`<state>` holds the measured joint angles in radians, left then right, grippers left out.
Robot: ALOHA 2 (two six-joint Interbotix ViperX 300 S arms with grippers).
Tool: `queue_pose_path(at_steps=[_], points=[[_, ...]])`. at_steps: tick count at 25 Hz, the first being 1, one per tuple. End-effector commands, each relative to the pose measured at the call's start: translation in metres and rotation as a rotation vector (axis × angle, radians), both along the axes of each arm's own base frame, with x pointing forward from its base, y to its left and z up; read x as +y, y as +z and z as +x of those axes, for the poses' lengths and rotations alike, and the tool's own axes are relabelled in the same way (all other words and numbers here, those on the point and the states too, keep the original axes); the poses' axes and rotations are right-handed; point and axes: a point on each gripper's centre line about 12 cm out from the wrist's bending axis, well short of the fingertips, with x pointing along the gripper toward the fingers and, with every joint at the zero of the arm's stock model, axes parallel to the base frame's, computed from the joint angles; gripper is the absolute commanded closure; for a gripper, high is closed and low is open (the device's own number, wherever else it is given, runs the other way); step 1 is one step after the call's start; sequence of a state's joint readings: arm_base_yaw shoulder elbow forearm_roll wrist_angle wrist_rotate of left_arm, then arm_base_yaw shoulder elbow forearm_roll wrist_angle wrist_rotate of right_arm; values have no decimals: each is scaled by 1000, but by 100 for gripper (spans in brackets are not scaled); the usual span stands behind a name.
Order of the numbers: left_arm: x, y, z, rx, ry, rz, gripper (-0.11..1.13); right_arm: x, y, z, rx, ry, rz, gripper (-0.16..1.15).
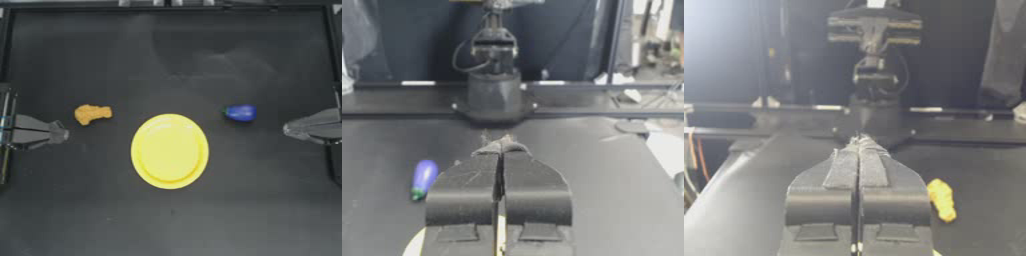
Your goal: Put purple eggplant on plate
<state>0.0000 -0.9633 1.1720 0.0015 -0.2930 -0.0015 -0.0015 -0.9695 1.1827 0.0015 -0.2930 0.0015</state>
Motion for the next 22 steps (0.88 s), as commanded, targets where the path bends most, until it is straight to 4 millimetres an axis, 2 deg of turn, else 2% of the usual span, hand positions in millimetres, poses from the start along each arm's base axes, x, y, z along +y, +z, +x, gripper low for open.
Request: queue_pose_path(at_steps=[1, 4, 8, 10, 11, 12, 15, 16, 17, 20, 22], points=[[1, 9, -2, -41, 6, 9, 104, 0, 6, 2, -15, 0, -8, 103], [1, 8, -3, -38, 7, 8, 94, 0, 5, 3, -9, 0, -11, 93], [1, 7, -3, -38, 7, 12, 92, 0, 5, 3, -9, -2, -8, 84], [1, 8, -3, -40, 6, 14, 83, 0, 6, 3, -8, -2, -17, 77], [1, 9, -3, -40, 7, 15, 73, 0, 6, 3, -5, -1, -18, 69], [1, 8, -3, -38, 6, 18, 58, 0, 4, 3, 3, -1, -23, 58], [1, 9, -3, -37, 6, 17, 6, 0, 4, 4, 17, 0, -26, 14], [1, 9, -3, -37, 6, 18, -5, 0, 3, 4, 22, 0, -26, -1], [1, 8, -3, -35, 6, 20, -10, 0, 3, 4, 23, 0, -27, -13], [1, 8, -3, -25, 6, 24, 6, -2, 2, 5, 42, -8, -25, 0], [1, 8, -3, -18, 7, 28, 6, -5, 3, 5, 71, -23, -19, 2]])
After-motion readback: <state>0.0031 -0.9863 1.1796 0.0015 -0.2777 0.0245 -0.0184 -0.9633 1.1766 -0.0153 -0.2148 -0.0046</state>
